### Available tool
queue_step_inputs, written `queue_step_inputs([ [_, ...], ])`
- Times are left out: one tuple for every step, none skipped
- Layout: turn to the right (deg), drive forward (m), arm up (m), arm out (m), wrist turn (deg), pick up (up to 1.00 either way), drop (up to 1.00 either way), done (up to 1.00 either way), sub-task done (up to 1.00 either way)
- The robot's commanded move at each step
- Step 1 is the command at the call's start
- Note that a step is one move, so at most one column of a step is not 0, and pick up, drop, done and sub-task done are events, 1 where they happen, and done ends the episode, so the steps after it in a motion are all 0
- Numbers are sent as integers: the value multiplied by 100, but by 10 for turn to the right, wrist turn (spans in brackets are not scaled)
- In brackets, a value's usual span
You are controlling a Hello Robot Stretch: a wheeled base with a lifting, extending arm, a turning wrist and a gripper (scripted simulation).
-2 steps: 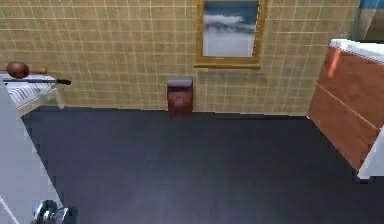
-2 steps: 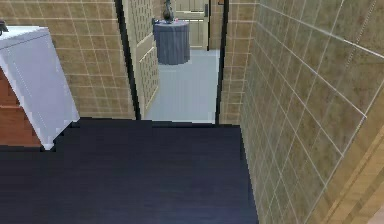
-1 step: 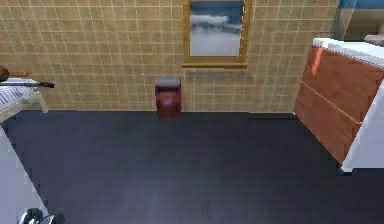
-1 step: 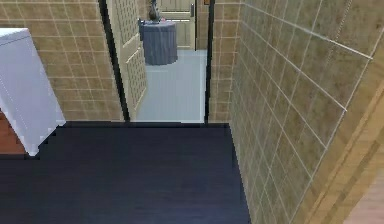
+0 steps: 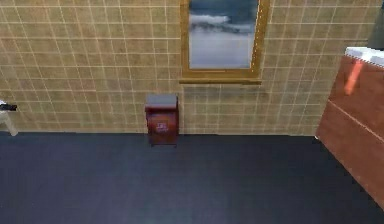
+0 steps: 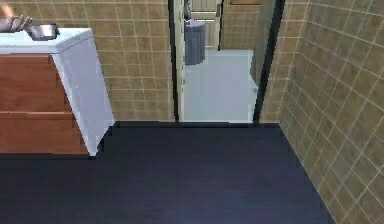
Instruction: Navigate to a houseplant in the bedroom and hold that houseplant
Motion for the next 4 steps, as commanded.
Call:
queue_step_inputs([
  [-450,0,0,0,0,0,0,0,0],
  [-30,0,0,0,0,0,0,0,0],
  [0,50,0,0,0,0,0,0,0],
  [-420,0,0,0,0,0,0,0,0],
])
